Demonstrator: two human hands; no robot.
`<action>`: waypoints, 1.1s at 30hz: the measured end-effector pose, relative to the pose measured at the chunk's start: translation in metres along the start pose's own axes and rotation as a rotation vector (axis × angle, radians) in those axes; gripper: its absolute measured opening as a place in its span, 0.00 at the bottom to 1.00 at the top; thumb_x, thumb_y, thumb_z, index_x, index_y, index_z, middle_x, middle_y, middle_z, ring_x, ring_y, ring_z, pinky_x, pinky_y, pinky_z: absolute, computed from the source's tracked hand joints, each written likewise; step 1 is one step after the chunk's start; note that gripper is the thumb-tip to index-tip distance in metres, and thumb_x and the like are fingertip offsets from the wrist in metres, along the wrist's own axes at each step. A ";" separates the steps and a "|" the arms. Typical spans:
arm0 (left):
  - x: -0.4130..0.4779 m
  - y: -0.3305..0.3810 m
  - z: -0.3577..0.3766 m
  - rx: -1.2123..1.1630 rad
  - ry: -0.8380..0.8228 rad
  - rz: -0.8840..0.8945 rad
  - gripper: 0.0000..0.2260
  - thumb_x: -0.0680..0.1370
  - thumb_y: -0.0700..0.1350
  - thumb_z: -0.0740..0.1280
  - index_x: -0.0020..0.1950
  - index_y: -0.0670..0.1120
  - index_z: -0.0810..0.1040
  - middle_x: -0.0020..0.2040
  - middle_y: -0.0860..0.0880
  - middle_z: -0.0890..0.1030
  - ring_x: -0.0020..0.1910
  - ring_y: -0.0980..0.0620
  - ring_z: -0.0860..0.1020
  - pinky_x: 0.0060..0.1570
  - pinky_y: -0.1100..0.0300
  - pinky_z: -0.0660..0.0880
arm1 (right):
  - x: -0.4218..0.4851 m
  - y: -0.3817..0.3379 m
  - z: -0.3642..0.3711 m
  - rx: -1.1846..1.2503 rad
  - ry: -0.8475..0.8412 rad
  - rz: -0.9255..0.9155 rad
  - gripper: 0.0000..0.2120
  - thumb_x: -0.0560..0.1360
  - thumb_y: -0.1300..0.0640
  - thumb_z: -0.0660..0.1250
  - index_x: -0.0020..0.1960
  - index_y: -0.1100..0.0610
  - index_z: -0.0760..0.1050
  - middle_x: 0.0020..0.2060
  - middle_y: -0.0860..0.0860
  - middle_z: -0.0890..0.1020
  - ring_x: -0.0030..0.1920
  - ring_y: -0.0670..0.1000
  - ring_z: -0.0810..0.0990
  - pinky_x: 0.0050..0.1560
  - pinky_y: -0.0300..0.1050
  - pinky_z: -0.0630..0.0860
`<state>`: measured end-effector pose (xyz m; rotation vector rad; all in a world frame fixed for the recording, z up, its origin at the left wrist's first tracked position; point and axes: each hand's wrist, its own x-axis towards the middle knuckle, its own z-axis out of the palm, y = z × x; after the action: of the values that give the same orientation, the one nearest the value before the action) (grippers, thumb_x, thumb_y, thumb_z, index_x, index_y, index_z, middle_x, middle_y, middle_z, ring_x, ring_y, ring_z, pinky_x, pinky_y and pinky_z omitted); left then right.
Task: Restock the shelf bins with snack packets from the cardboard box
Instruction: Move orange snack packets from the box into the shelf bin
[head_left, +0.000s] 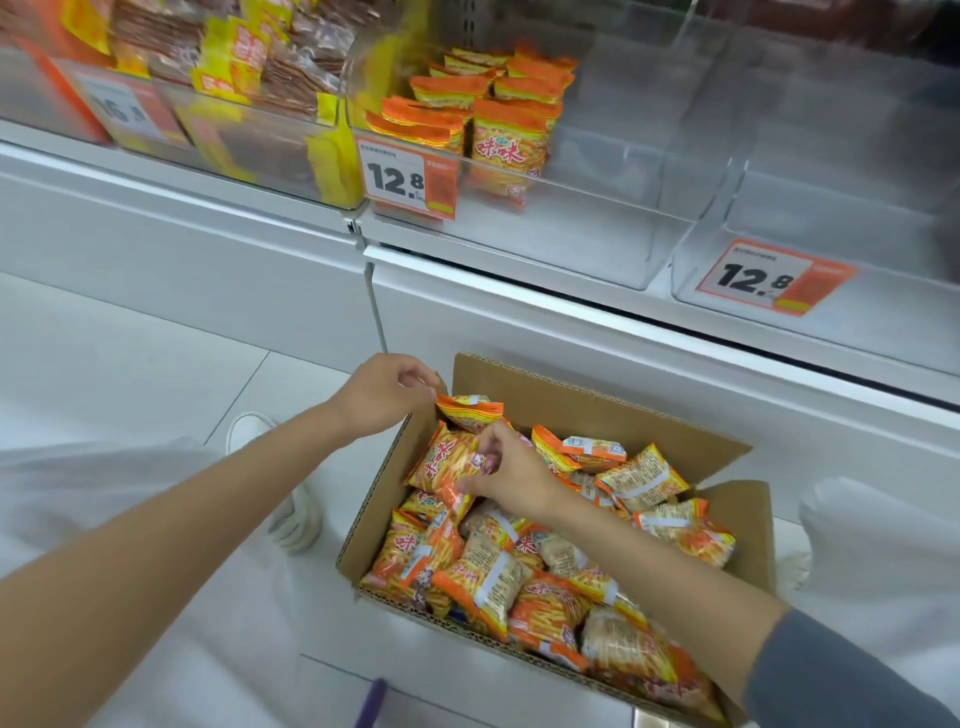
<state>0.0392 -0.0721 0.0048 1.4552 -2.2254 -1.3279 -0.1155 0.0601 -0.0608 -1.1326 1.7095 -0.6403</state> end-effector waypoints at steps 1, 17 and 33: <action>0.000 0.003 0.001 -0.029 0.023 -0.009 0.05 0.77 0.44 0.69 0.52 0.48 0.81 0.47 0.53 0.80 0.49 0.54 0.79 0.44 0.62 0.73 | -0.002 -0.004 -0.007 0.059 0.029 0.016 0.20 0.71 0.55 0.76 0.53 0.52 0.66 0.49 0.52 0.74 0.43 0.48 0.71 0.39 0.39 0.70; 0.000 0.028 0.029 -0.504 0.098 -0.196 0.14 0.70 0.38 0.77 0.50 0.47 0.76 0.55 0.41 0.80 0.52 0.44 0.81 0.53 0.49 0.80 | -0.028 0.038 -0.081 -0.031 0.135 0.075 0.16 0.77 0.56 0.69 0.64 0.56 0.74 0.59 0.51 0.78 0.60 0.50 0.77 0.63 0.48 0.74; 0.002 0.026 0.046 -0.457 -0.022 -0.141 0.16 0.71 0.38 0.76 0.57 0.45 0.76 0.53 0.45 0.81 0.50 0.48 0.81 0.42 0.59 0.78 | -0.015 0.079 -0.057 -0.244 -0.040 0.154 0.20 0.75 0.64 0.71 0.66 0.62 0.75 0.45 0.52 0.79 0.41 0.49 0.78 0.44 0.42 0.73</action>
<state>-0.0042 -0.0435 -0.0036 1.4398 -1.6938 -1.7566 -0.1966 0.1036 -0.0948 -1.1571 1.8552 -0.3177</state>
